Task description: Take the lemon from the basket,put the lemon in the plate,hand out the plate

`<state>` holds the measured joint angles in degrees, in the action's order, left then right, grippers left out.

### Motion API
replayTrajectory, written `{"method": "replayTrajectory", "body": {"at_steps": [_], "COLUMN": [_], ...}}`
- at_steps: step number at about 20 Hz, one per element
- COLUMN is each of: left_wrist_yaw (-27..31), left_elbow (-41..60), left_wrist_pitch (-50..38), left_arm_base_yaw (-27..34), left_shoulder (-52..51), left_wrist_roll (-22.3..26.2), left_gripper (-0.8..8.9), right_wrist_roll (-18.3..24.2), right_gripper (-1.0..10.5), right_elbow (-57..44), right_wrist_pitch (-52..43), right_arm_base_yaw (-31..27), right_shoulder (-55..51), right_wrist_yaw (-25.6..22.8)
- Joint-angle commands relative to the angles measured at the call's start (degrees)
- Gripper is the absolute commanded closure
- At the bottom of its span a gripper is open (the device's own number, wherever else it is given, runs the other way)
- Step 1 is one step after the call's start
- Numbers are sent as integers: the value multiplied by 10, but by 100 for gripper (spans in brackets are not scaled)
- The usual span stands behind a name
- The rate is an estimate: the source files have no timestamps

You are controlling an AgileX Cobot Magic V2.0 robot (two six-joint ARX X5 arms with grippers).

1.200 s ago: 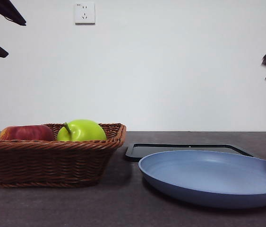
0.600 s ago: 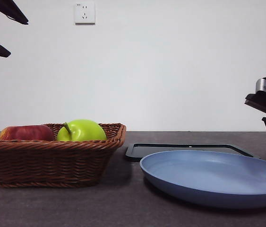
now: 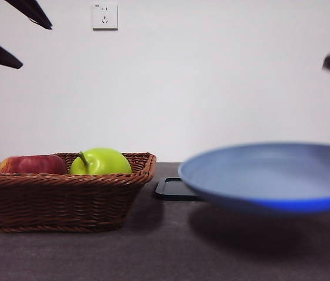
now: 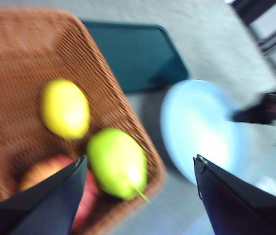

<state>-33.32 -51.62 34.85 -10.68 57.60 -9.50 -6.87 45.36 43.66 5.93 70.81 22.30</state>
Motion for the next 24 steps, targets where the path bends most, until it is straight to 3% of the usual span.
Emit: {"method": "replayTrajectory", "body": {"at_steps": [1,8,17,21,24], "left_wrist_yaw": [73,266,279,315,298], "left_elbow": [-51,-185,-197,-197,-197], "left_wrist_pitch": [5,50,-40,-50,-65], "left_arm_base_yaw": [-30,-128,-165,-167,-167], "left_shoulder": [47,217,395,450,464], "left_wrist_roll": [30,100,97,97,98], "left_gripper": [433,433,433,433,433], "right_wrist_roll": [-1,-1,3,4,4], "right_gripper": [943,943,943,943,943], "right_elbow": [6,6,6,6,6], "right_wrist_pitch": [6,22,34,34,34], "right_arm_base_yaw": [1,1,1,1,1], "right_shoulder": [-39,-124,-127,-127,-127], "right_wrist_yaw": [1,1,1,1,1]}}
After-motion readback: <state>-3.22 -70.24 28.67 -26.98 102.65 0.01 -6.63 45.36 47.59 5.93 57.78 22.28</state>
